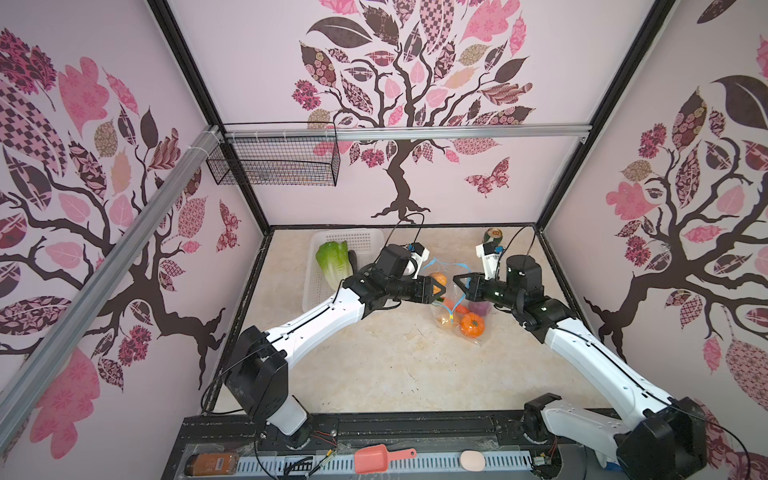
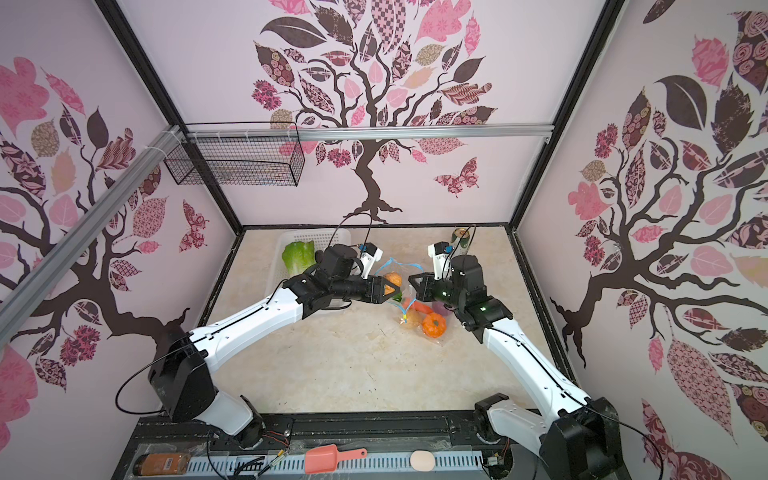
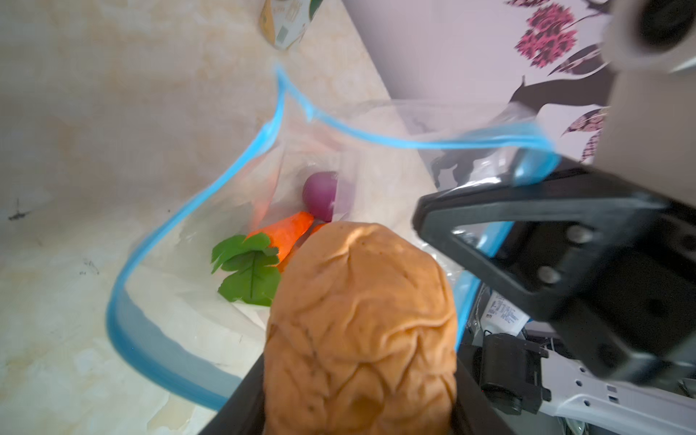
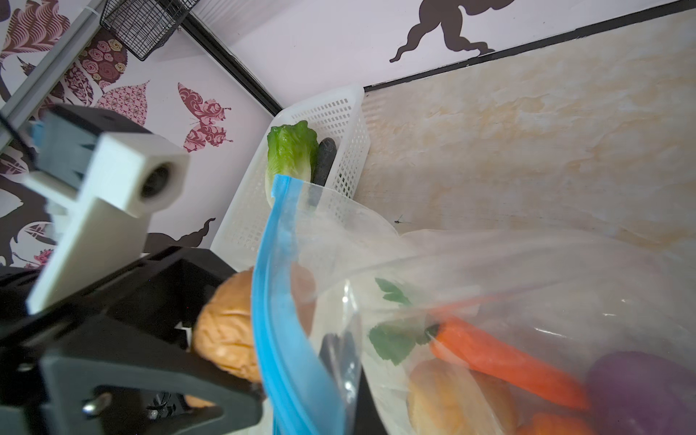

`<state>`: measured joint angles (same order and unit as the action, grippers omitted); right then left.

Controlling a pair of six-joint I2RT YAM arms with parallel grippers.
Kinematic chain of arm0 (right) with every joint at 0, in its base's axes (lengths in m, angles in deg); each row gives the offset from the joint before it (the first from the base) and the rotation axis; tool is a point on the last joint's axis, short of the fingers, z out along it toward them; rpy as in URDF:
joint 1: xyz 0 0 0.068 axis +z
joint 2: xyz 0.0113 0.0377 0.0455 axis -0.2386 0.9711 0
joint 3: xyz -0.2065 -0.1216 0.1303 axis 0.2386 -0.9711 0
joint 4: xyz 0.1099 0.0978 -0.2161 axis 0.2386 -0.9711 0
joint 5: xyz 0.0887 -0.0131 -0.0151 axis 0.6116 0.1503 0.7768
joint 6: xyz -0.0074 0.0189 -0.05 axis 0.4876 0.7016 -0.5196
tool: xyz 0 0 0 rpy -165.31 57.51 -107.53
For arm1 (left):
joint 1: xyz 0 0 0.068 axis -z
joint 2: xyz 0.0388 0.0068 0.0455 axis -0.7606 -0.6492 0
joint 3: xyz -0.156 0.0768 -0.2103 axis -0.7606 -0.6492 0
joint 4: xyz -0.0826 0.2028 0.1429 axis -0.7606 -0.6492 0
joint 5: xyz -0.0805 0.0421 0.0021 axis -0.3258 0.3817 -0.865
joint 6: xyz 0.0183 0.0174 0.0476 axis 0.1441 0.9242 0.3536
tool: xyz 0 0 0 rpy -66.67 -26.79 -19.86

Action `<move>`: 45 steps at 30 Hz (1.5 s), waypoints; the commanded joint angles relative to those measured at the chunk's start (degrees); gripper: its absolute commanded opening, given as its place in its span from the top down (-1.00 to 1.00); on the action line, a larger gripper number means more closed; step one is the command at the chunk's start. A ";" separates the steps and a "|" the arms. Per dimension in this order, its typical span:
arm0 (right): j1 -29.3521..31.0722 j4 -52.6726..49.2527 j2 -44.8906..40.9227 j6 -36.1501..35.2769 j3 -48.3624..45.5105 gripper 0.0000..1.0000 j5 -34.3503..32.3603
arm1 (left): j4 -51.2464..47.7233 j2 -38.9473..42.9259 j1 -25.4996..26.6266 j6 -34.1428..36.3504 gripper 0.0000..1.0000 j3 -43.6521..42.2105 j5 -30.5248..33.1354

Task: Place the food in the zip-top bag and seal the zipper
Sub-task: 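Lower the orange roll into the bag held open by the right gripper, then open the left gripper and move it back over the white basket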

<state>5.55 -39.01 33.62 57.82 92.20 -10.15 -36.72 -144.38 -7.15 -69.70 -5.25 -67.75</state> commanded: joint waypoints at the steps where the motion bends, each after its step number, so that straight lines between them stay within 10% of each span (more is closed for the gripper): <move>1: -0.37 0.15 -1.24 -0.17 0.34 1.00 1.28 | -1.16 -1.16 0.26 -0.50 0.21 2.10 -0.52; 13: 0.04 1.09 -1.19 1.20 -1.43 1.00 5.19 | -4.54 -10.08 0.49 -3.37 0.02 10.41 4.05; 22: 1.74 0.82 -2.44 2.92 -4.01 1.00 1.55 | -7.31 -12.00 0.61 -4.11 -0.49 12.37 4.46; 45: 1.72 -8.36 -1.08 -6.23 4.03 1.00 -6.05 | -9.06 5.73 -3.20 -2.40 -0.73 3.61 14.94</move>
<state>7.08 -45.92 31.33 53.77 91.96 -15.29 -46.90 -140.21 -8.66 -72.21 1.62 -54.42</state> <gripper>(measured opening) 0.041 0.865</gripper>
